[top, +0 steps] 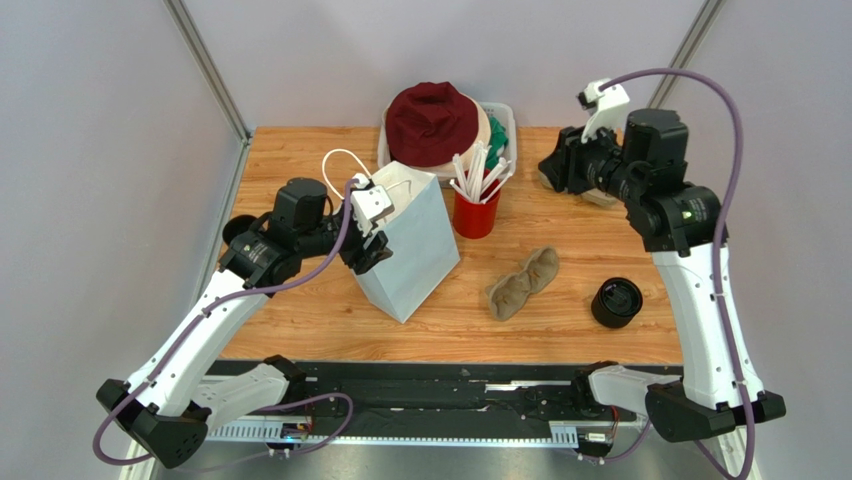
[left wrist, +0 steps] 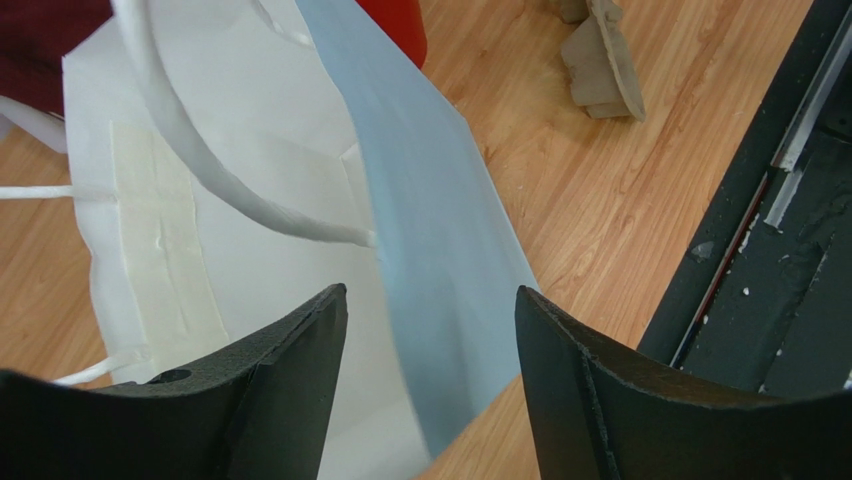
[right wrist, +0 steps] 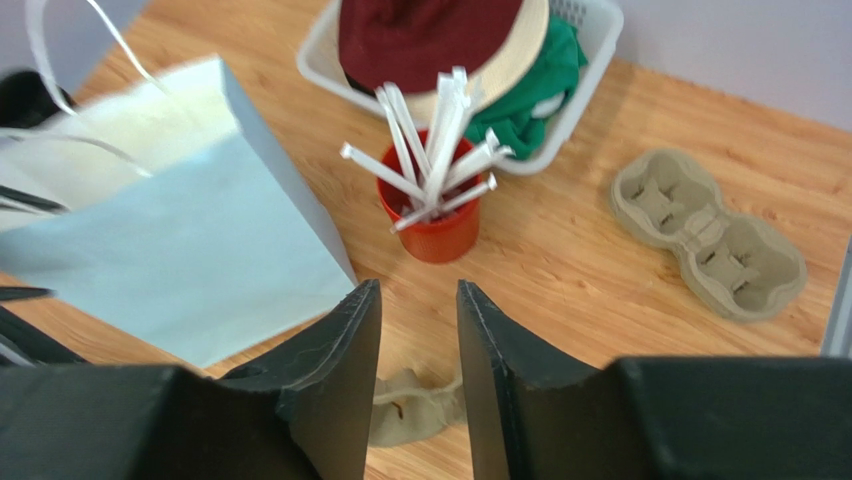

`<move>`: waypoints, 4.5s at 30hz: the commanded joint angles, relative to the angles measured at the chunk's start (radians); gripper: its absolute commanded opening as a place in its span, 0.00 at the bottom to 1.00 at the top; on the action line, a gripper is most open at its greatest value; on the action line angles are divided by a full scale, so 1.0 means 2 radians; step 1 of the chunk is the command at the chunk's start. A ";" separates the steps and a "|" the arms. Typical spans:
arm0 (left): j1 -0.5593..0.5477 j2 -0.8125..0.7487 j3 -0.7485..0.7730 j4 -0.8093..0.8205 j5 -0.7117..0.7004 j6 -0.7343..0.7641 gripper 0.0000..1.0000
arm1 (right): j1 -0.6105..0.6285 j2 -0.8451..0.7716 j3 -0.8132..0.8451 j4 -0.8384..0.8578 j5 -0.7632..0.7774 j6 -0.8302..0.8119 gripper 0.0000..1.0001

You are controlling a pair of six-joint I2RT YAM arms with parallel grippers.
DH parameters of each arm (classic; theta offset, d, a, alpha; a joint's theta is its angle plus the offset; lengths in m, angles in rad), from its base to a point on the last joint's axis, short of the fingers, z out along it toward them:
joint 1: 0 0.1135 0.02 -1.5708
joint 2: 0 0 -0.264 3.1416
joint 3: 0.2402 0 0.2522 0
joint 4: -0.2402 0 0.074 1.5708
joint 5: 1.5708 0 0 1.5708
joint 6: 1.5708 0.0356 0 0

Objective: Pack the takeout coffee

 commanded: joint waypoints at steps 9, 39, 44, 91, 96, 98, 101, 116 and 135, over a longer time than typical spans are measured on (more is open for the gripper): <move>-0.003 -0.008 0.029 0.001 0.053 -0.003 0.73 | 0.003 -0.023 -0.265 0.074 0.019 -0.102 0.49; 0.034 -0.080 0.067 -0.004 0.016 -0.008 0.88 | 0.070 0.093 -0.367 0.077 0.088 -0.149 0.69; 0.049 -0.091 0.059 0.003 0.024 -0.016 0.88 | 0.079 0.124 -0.344 0.103 0.100 -0.146 0.69; 0.088 -0.104 0.034 0.013 0.047 -0.029 0.88 | 0.100 0.185 -0.406 0.235 0.082 -0.150 0.70; 0.089 -0.106 0.032 0.014 0.047 -0.029 0.88 | 0.102 0.193 -0.405 0.242 0.074 -0.149 0.71; 0.090 -0.106 0.031 0.014 0.047 -0.029 0.88 | 0.103 0.193 -0.407 0.247 0.076 -0.150 0.71; 0.091 -0.107 0.030 0.014 0.047 -0.030 0.88 | 0.103 0.194 -0.408 0.250 0.080 -0.147 0.70; 0.094 -0.111 0.026 0.014 0.053 -0.031 0.88 | 0.101 0.212 -0.417 0.269 0.083 -0.144 0.58; 0.095 -0.096 0.095 -0.015 0.034 -0.016 0.89 | 0.080 0.089 -0.338 0.165 0.127 -0.135 0.40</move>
